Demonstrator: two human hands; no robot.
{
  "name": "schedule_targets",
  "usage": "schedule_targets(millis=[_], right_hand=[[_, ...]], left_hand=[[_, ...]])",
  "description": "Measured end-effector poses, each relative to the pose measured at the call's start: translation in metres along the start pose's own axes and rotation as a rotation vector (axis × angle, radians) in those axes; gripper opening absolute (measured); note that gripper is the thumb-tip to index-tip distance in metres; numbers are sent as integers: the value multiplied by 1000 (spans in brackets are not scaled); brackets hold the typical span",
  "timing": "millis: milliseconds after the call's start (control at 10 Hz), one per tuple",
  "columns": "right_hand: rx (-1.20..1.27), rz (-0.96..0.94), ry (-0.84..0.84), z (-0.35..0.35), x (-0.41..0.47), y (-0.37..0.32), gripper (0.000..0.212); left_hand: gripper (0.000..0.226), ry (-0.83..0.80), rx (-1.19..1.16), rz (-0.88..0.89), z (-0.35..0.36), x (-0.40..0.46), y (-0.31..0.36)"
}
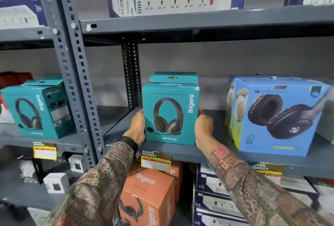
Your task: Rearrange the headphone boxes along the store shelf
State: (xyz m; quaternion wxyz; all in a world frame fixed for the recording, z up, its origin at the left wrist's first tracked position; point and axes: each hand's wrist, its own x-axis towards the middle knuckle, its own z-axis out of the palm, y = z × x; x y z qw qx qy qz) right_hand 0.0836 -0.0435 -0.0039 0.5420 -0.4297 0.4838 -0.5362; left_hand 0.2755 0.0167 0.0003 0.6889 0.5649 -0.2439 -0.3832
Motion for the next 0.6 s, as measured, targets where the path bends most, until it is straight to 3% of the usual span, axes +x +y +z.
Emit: schedule_targets(millis=[400, 500, 600], right_hand=[[66, 1, 17, 2, -12, 5, 43], [98, 12, -46, -2, -12, 3, 47], [135, 41, -73, -16, -17, -7, 55]], left_hand=[[43, 48, -17, -28, 0, -6, -3], [41, 25, -55, 3, -1, -6, -5], [47, 121, -175, 50, -10, -12, -5]])
